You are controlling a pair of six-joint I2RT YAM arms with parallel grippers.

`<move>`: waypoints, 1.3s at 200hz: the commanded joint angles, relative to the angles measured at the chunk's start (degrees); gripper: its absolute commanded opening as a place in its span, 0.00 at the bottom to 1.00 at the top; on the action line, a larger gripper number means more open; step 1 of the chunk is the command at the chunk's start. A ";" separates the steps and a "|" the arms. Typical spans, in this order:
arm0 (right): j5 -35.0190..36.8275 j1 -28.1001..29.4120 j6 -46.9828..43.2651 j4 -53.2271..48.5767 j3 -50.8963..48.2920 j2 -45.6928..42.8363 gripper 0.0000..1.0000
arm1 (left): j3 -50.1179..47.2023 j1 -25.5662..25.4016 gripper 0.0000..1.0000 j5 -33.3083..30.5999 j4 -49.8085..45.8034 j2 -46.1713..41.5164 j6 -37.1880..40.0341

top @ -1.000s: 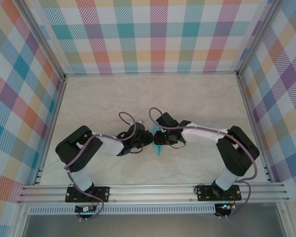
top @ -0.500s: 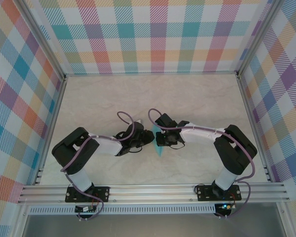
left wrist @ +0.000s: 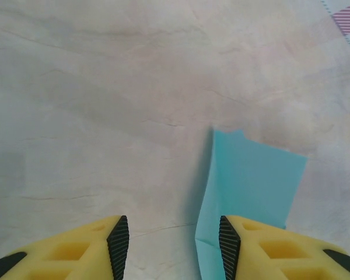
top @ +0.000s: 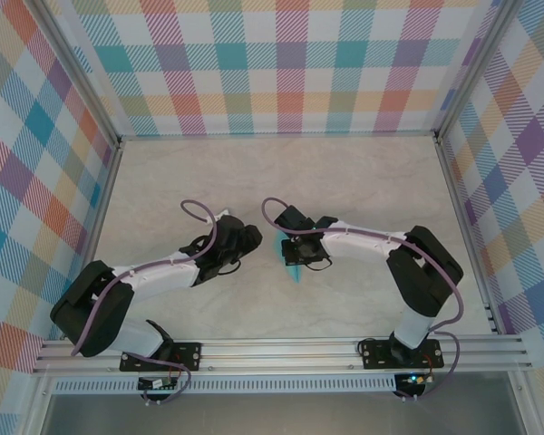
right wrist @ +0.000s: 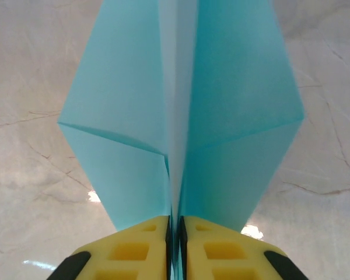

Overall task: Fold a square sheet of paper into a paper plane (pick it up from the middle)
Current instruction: Move the paper plane to the center of the table.

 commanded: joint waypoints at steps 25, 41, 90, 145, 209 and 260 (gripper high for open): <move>2.59 1.50 0.08 -3.63 3.17 3.47 0.20 | -1.69 0.99 0.48 -2.70 -5.45 -1.51 -0.58; 2.63 1.77 0.16 -3.88 3.71 4.06 0.21 | -1.77 1.08 0.49 -2.75 -5.49 -1.37 -0.67; 4.66 3.09 0.68 -5.01 5.37 5.99 0.21 | -1.78 1.31 0.49 -2.74 -6.16 -1.59 -0.55; 7.15 4.23 1.54 -7.06 7.29 9.28 0.18 | -1.39 1.43 0.53 -4.29 -9.13 -2.55 -1.11; 12.67 4.94 -0.08 -11.59 12.18 9.30 0.07 | 0.21 2.12 0.67 -9.43 -19.13 -4.61 -2.07; 16.63 2.40 -4.21 -13.01 21.12 13.35 0.06 | 0.42 2.16 0.77 -13.47 -27.71 -7.74 -2.10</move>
